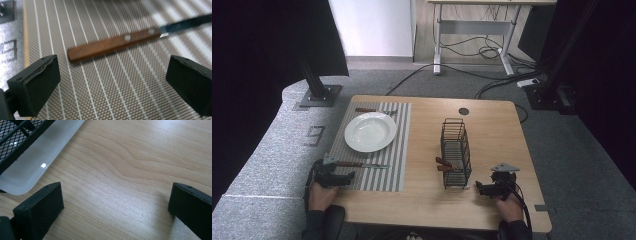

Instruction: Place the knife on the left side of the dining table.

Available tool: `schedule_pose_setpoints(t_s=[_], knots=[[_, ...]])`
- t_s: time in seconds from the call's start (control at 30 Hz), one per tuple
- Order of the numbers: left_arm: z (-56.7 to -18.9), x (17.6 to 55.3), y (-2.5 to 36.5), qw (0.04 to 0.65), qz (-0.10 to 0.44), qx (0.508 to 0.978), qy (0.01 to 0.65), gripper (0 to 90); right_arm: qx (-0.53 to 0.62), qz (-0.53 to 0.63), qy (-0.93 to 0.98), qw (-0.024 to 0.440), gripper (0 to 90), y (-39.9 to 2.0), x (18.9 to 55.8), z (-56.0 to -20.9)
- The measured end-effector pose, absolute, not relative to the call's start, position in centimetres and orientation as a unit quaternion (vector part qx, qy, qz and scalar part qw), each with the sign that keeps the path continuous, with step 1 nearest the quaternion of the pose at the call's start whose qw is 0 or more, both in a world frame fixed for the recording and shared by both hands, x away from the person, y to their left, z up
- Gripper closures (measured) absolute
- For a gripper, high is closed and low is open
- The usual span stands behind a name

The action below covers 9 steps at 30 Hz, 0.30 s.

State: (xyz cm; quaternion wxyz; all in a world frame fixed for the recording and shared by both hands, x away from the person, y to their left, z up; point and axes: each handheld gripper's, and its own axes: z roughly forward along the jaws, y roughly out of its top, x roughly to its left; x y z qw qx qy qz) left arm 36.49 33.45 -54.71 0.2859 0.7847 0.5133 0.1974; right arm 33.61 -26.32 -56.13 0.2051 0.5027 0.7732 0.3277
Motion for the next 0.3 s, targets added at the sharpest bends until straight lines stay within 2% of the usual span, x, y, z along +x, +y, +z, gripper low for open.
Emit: schedule_pose_setpoints(t_s=[0.3], knots=[[-54.87, 36.47, 33.63, 0.293, 0.192, 0.780, 0.518, 0.0, 0.502, 0.328, 0.773, 0.205, 0.0, -26.32, 33.61, -56.14]])
